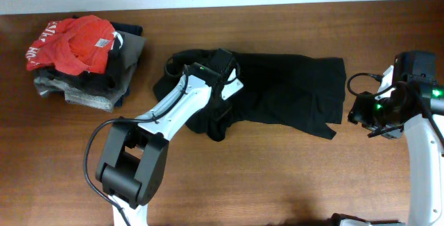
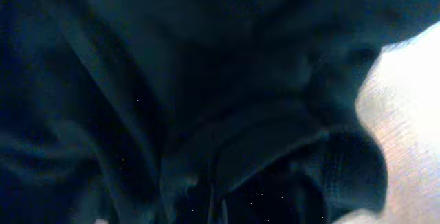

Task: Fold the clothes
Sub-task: 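Move the right gripper to the shirt's right edge and grasp it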

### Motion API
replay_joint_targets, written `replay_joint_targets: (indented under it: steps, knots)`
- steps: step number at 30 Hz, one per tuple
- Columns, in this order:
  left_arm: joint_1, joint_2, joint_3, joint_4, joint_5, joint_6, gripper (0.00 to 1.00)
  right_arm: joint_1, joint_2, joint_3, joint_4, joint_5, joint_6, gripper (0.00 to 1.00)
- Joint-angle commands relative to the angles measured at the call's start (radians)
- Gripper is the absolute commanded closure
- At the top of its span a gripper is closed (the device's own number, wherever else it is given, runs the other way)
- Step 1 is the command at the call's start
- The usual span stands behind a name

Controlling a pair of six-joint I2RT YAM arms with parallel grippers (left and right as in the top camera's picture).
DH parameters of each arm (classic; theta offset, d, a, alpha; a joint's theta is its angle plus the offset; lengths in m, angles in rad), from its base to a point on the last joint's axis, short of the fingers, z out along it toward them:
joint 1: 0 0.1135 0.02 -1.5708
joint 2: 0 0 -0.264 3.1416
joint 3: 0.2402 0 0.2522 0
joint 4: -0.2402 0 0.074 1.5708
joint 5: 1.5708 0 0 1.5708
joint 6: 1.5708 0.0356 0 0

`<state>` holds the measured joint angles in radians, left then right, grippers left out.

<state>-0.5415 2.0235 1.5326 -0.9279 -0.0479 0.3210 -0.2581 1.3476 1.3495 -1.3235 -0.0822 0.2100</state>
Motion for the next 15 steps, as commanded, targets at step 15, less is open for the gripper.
replay_joint_targets:
  steps: [15]
  knots:
    - [0.013, -0.068, 0.092, -0.174, 0.015, -0.021, 0.99, 0.003, 0.072, -0.269, 0.258, 0.011, 0.005, 0.43]
